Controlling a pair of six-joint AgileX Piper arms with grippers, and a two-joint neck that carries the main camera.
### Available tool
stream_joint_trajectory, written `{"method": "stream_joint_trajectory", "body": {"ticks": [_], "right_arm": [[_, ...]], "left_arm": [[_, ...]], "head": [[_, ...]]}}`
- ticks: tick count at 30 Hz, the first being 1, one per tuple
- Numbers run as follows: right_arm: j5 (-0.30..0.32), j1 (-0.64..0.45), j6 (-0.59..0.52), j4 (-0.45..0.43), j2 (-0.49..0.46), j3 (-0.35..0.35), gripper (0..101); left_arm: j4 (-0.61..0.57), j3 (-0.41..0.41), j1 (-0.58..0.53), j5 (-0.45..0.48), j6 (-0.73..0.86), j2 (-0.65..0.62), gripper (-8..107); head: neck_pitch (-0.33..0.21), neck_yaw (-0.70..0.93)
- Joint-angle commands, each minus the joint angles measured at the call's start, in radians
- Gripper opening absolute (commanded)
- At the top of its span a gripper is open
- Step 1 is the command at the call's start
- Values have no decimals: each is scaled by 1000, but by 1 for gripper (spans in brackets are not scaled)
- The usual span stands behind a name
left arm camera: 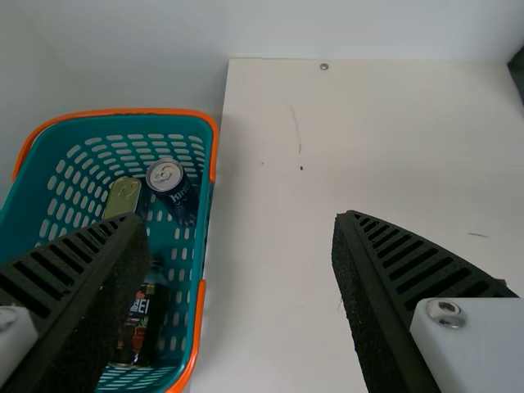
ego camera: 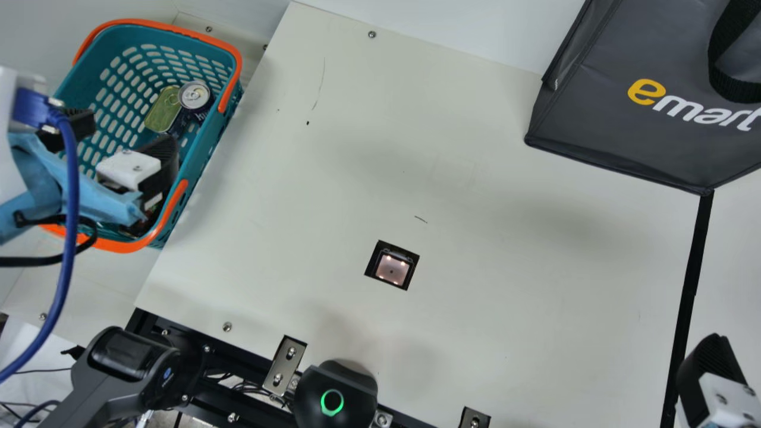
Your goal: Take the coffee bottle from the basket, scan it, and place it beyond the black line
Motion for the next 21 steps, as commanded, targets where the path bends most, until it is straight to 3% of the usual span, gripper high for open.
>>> {"method": "stream_joint_trajectory", "body": {"ticks": [1, 21], "right_arm": [[0, 0, 0, 0, 0, 0, 91], [0, 0, 0, 0, 0, 0, 91]], "left_arm": [[1, 6, 15, -6, 1, 2, 90], [-127, 63, 306, -97, 173, 63, 90]], "head": [[-27, 2], [-27, 2]]}}
